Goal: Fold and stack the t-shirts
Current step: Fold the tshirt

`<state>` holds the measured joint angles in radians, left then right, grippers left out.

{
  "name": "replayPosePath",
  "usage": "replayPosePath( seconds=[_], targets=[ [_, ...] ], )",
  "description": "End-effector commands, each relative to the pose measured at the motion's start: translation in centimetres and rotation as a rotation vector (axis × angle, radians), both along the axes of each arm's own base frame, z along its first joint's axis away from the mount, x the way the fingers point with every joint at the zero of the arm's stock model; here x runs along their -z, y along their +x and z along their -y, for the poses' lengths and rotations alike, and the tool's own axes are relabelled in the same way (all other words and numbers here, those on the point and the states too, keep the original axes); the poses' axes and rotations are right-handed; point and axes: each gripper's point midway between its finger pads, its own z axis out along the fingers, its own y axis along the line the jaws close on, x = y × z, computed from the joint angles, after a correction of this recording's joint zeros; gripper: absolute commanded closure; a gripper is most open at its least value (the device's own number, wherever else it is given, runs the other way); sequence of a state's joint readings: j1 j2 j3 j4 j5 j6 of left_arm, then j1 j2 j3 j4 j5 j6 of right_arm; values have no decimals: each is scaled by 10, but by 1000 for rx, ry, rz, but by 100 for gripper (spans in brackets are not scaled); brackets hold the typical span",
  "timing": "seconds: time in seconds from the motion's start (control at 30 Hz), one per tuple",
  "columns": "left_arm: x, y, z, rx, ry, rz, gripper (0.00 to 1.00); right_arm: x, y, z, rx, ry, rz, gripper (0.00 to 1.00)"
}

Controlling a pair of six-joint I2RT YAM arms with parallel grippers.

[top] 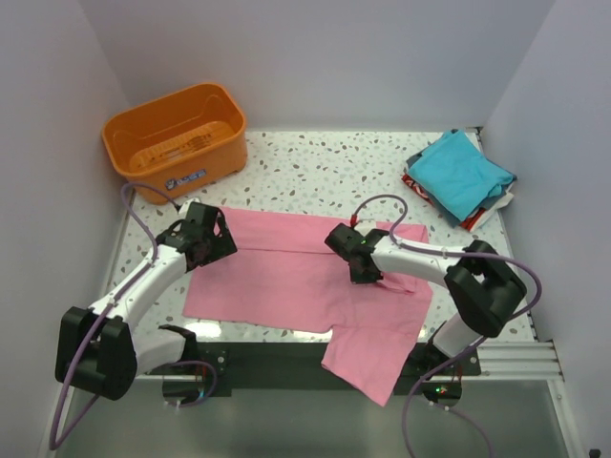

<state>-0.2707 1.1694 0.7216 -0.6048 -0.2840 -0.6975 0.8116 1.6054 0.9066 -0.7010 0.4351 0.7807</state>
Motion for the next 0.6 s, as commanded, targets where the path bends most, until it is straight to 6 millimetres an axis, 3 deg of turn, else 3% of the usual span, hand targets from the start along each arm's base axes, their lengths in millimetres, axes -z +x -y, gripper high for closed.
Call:
replayPosePath(
  seconds=[0.0, 0.2, 0.57],
  targets=[
    [-5, 0, -3, -28, 6, 19, 0, -15, 4, -4, 13, 47, 45, 100],
    [-5, 0, -3, -30, 6, 22, 0, -28, -2, -21, -30, 144, 17, 100],
    [-4, -1, -3, -28, 7, 17, 0, -32, -19, -50, -47, 294, -86, 100]
  ],
)
